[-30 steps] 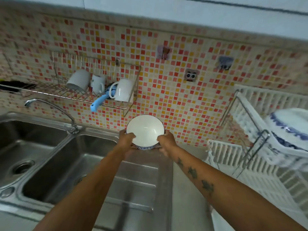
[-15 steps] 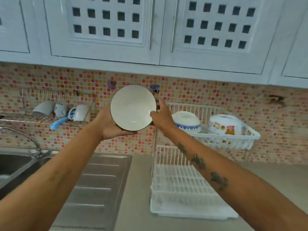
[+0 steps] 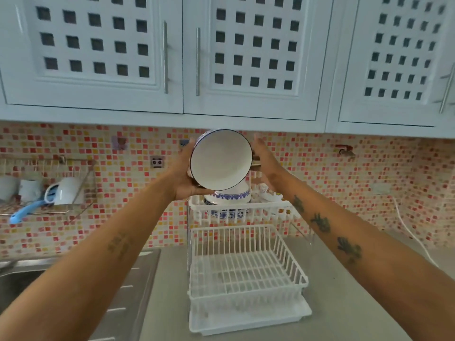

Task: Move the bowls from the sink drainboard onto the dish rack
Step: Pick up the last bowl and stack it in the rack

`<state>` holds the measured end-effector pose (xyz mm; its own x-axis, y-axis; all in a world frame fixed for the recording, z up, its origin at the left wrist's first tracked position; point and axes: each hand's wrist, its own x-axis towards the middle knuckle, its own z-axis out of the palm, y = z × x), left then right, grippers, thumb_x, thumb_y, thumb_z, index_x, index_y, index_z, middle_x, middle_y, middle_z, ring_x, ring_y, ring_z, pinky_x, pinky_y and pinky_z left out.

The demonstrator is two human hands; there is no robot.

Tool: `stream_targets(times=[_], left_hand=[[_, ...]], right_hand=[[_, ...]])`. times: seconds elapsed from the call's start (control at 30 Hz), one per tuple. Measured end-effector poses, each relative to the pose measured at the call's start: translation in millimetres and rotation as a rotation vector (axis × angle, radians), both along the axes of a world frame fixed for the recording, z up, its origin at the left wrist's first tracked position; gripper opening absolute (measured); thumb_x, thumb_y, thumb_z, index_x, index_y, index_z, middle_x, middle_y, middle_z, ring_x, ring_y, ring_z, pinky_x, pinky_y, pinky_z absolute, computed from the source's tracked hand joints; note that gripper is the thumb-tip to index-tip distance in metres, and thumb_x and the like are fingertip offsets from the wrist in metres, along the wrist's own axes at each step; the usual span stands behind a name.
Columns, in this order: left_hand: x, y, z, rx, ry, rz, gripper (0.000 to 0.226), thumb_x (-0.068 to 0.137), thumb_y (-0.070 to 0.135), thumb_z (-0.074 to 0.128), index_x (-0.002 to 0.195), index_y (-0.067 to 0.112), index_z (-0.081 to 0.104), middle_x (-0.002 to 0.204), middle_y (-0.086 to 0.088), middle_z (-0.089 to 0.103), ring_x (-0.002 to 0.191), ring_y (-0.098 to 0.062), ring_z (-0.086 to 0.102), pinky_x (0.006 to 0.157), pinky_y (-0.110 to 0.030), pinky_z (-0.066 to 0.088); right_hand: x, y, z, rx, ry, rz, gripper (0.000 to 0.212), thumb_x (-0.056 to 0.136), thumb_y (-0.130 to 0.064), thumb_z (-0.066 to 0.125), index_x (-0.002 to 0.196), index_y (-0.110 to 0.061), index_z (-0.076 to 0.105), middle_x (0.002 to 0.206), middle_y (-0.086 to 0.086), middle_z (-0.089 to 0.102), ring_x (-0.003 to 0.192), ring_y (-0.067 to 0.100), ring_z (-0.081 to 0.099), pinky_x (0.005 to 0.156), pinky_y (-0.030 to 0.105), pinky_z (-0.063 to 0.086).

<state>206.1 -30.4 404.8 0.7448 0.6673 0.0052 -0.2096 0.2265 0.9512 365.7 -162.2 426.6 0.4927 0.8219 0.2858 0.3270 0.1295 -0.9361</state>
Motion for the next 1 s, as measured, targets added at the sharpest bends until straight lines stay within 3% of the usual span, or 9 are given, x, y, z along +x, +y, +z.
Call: stream_targets(times=[0.13,0.23,0.3,0.4,0.5,0.57,0.67,0.83,1.0], left_hand=[[12,5,5,0.264,0.032,0.128,0.055,0.084,0.065,0.054,0.124,0.026,0.055,0.119,-0.011,0.059,0.107,-0.030,0.060,0.078,-0.043,0.058],[22,12,5,0.387,0.006,0.194,0.065,0.077,0.062,0.066,0.127,0.024,0.050,0.125,-0.012,0.059,0.104,-0.028,0.063,0.075,-0.043,0.060],[28,16,1,0.440,-0.008,0.244,0.068,0.074,0.057,0.072,0.129,0.025,0.046,0.124,-0.009,0.059,0.101,-0.023,0.064,0.075,-0.040,0.059],[37,25,-8,0.568,-0.002,0.264,0.087,0.060,0.062,0.079,0.131,0.028,0.042,0.125,-0.007,0.061,0.104,-0.021,0.064,0.081,-0.041,0.056],[45,35,-17,0.641,0.024,0.271,0.078,0.067,0.049,0.082,0.128,0.021,0.042,0.119,0.001,0.062,0.102,-0.013,0.063,0.087,-0.033,0.056],[47,41,-23,0.655,0.047,0.252,0.073,0.072,0.037,0.083,0.129,0.020,0.041,0.118,0.002,0.058,0.103,-0.012,0.061,0.082,-0.024,0.053],[52,49,-33,0.696,0.077,0.243,0.089,0.068,0.033,0.086,0.141,0.018,0.038,0.127,-0.002,0.055,0.115,-0.019,0.056,0.090,-0.030,0.053],[58,53,-40,0.742,0.084,0.209,0.077,0.071,0.013,0.085,0.132,0.024,0.039,0.108,0.011,0.054,0.092,0.004,0.054,0.058,-0.002,0.048],[63,63,-55,0.770,0.104,0.201,0.097,0.062,0.020,0.091,0.141,0.023,0.035,0.123,0.005,0.049,0.111,-0.012,0.054,0.061,-0.003,0.049]], right_hand=[[7,5,14,-0.122,-0.042,0.019,0.088,0.086,-0.074,0.003,0.142,-0.022,0.044,0.130,0.012,0.054,0.125,0.032,0.047,0.099,0.048,0.038],[8,12,21,-0.181,0.001,0.026,0.095,0.073,-0.084,0.007,0.128,-0.023,0.053,0.104,0.006,0.060,0.103,0.027,0.055,0.097,0.046,0.037],[8,17,22,-0.172,-0.010,0.010,0.081,0.076,-0.081,0.009,0.117,-0.027,0.052,0.089,-0.001,0.061,0.089,0.019,0.056,0.091,0.040,0.036],[17,33,11,-0.159,-0.021,-0.037,0.059,0.088,-0.071,0.020,0.115,-0.029,0.052,0.095,-0.001,0.061,0.096,0.022,0.055,0.090,0.039,0.035],[25,48,-7,-0.140,-0.013,-0.079,0.061,0.080,-0.076,0.040,0.107,-0.027,0.063,0.112,0.001,0.065,0.103,0.022,0.056,0.091,0.037,0.036],[37,58,-18,-0.094,0.013,-0.092,0.069,0.064,-0.083,0.052,0.092,-0.023,0.072,0.103,0.002,0.074,0.101,0.022,0.065,0.101,0.040,0.042],[50,68,-28,-0.068,0.005,-0.073,0.068,0.058,-0.080,0.059,0.087,-0.021,0.077,0.095,0.003,0.078,0.095,0.023,0.071,0.102,0.047,0.047],[54,70,-38,-0.083,-0.003,-0.052,0.062,0.068,-0.071,0.061,0.103,-0.021,0.073,0.105,0.002,0.076,0.099,0.022,0.070,0.100,0.046,0.048],[54,70,-48,-0.108,0.019,-0.024,0.033,0.090,-0.046,0.054,0.109,-0.021,0.063,0.108,0.002,0.068,0.088,0.013,0.064,0.071,0.027,0.047]])
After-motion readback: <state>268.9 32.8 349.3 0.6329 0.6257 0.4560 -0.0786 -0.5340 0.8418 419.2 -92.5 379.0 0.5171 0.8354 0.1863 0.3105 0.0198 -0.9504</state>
